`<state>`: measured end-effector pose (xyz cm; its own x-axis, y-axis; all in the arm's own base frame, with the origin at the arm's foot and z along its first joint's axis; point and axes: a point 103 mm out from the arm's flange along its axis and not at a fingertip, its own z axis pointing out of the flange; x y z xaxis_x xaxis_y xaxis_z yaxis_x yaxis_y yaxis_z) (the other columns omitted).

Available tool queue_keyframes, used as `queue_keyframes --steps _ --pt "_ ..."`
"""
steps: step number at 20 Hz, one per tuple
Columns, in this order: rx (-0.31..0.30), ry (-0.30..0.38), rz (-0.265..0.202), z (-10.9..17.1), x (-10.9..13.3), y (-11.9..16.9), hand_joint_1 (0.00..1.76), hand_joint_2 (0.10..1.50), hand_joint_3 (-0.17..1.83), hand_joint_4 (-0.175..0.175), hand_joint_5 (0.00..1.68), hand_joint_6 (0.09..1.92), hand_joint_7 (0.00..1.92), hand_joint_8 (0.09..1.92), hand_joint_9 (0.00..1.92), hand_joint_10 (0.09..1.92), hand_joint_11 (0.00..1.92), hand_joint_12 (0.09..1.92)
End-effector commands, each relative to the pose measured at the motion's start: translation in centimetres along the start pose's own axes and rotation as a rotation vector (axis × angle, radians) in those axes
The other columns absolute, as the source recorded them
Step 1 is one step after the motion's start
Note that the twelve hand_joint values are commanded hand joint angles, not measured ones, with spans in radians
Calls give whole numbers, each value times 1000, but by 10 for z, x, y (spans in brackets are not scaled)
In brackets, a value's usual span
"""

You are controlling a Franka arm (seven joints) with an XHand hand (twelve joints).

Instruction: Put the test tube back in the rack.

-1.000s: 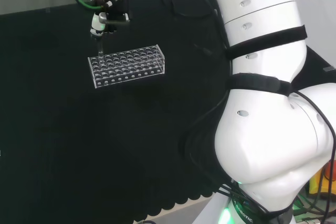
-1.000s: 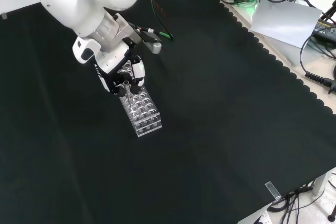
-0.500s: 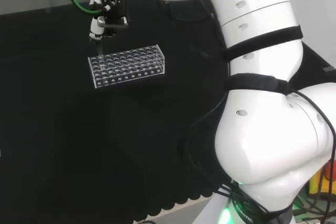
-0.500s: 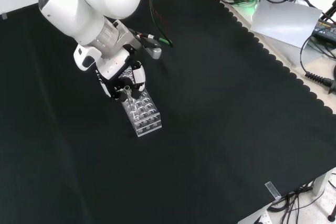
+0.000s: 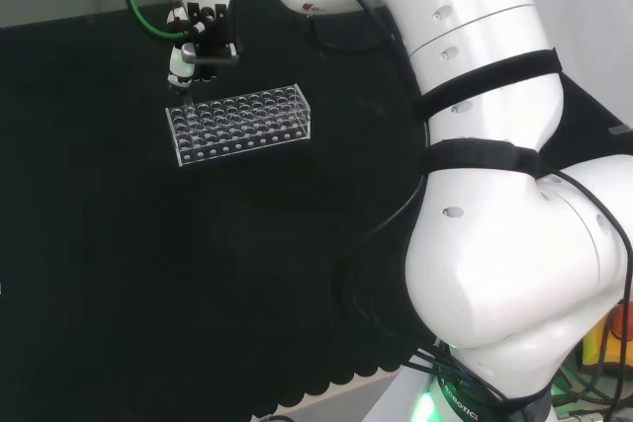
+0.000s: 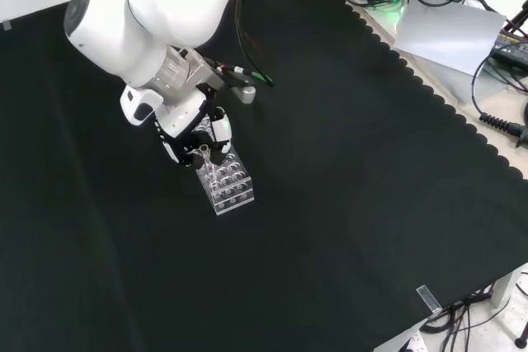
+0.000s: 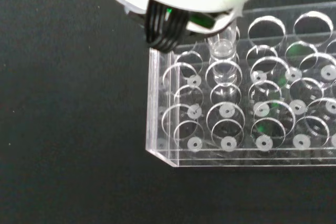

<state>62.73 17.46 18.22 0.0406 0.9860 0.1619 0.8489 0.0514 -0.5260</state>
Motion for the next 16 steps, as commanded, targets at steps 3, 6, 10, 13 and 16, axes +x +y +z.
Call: queue_keyframes --steps 3,6,10,13,16 --pt "10 -7 -8 11 2 2 1216 697 593 -175 1267 640 1642 625 1562 666 988 1146" --pt "9 9 -7 9 0 3 1216 697 593 -175 1267 640 1642 624 1562 665 988 1146" --pt "82 66 -11 5 -4 5 1278 784 483 -175 1158 770 1275 760 1432 681 803 1271" --pt "98 76 -26 -1 -4 1 1170 641 705 -153 780 837 1063 848 1157 776 593 1398" --pt "107 76 -35 -10 -4 -4 1110 550 789 -121 508 819 830 916 950 838 451 1465"
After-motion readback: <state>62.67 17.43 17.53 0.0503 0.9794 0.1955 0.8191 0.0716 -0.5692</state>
